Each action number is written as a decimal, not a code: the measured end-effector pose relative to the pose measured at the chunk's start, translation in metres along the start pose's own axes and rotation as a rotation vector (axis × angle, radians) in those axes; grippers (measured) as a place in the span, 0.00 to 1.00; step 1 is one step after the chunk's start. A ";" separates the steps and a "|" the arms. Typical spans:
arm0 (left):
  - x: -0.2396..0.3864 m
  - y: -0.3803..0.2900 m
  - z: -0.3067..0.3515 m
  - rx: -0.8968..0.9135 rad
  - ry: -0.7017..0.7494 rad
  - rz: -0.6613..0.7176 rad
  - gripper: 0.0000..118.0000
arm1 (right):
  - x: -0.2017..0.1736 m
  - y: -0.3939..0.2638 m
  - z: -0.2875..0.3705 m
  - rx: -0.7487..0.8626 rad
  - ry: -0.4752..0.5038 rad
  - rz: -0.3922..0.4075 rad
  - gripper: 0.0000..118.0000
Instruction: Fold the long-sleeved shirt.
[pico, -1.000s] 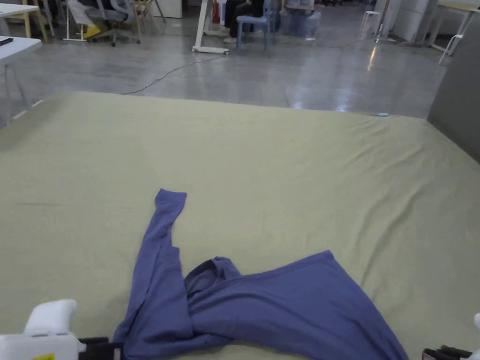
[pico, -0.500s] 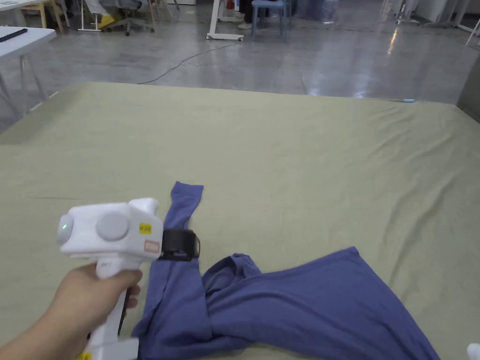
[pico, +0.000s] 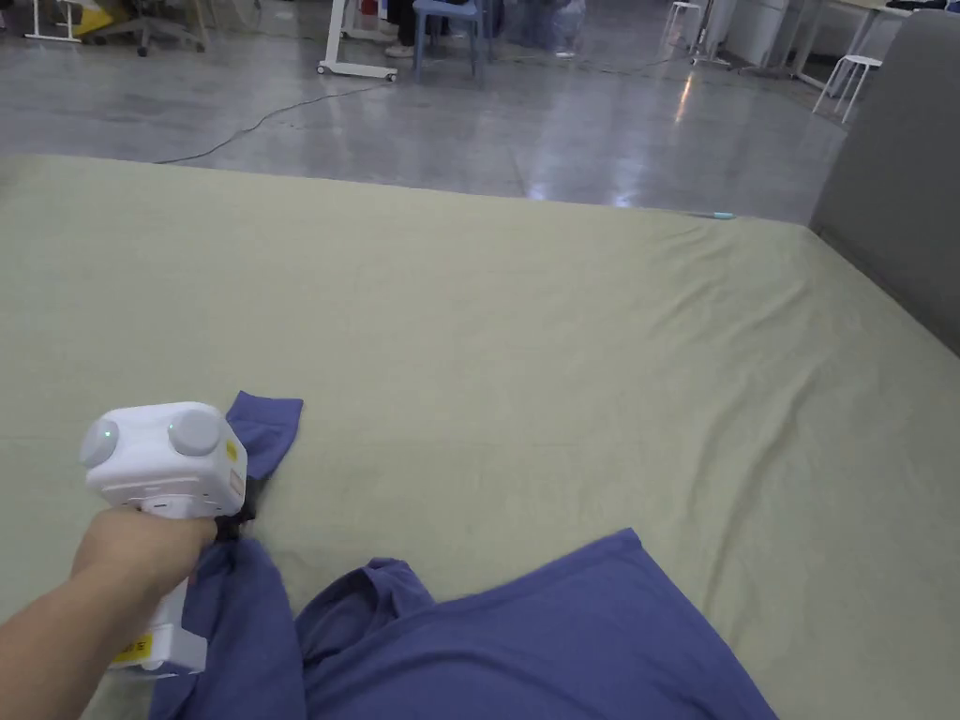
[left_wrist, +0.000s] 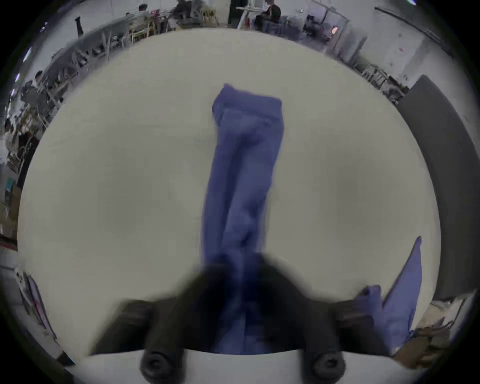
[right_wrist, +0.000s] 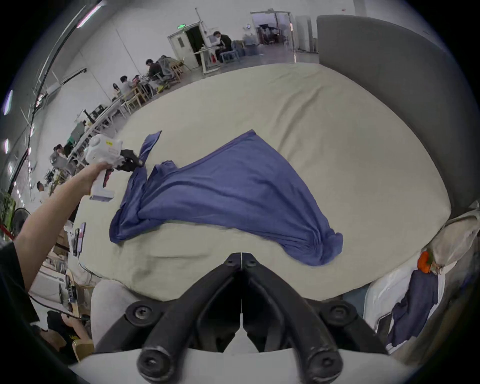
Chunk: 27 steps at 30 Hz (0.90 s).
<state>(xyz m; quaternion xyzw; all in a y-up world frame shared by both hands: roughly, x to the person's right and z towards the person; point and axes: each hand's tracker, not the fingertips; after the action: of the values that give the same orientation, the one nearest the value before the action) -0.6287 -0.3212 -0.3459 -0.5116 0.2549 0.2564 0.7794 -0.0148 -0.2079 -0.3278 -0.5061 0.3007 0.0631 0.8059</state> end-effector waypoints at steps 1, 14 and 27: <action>0.023 -0.029 0.040 0.003 -0.014 -0.028 0.00 | 0.000 0.003 -0.002 0.004 0.011 -0.009 0.00; 0.147 -0.318 0.242 0.144 -0.220 -0.851 0.00 | -0.031 -0.001 0.023 0.065 0.159 0.006 0.00; 0.158 -0.381 0.119 -0.141 -0.213 -0.790 0.00 | -0.030 -0.032 0.013 -0.016 0.136 0.021 0.00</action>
<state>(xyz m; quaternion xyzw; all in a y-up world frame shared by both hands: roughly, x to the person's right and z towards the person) -0.2441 -0.3206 -0.1548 -0.5928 -0.0611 0.0057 0.8030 -0.0207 -0.2059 -0.2822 -0.5126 0.3597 0.0395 0.7787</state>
